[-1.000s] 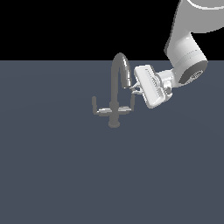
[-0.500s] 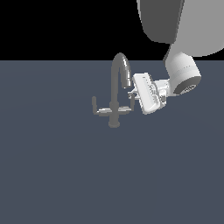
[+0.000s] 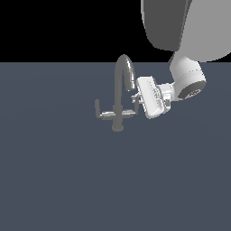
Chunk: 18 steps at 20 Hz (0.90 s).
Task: Turn on the faucet by rotating a designated handle.
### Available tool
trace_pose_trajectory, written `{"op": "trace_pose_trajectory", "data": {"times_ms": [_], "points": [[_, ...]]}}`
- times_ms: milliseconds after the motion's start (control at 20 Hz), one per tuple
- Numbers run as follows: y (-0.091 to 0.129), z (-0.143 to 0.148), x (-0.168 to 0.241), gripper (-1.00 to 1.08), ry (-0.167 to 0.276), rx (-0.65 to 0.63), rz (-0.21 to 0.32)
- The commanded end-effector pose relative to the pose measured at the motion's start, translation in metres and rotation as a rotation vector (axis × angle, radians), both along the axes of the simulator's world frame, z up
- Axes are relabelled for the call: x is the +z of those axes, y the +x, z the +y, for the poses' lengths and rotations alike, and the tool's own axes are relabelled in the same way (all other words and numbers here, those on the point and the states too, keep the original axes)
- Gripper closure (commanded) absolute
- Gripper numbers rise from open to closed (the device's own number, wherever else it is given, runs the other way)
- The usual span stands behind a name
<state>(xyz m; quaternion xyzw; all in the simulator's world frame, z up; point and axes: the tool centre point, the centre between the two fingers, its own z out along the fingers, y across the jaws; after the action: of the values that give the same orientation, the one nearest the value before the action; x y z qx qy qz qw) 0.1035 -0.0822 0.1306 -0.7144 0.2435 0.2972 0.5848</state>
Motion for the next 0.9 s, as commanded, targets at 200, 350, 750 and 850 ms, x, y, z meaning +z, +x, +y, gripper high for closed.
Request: {"op": "trace_pose_trajectory", "data": {"times_ms": [200,350,750,850], "points": [[-0.008,-0.002,0.003,1.08,0.0,0.0,0.0],[-0.012,-0.003,0.005,1.08,0.0,0.0,0.0],[-0.026,-0.005,0.01,1.08,0.0,0.0,0.0],[-0.029,-0.006,0.011,1.08,0.0,0.0,0.0]]}}
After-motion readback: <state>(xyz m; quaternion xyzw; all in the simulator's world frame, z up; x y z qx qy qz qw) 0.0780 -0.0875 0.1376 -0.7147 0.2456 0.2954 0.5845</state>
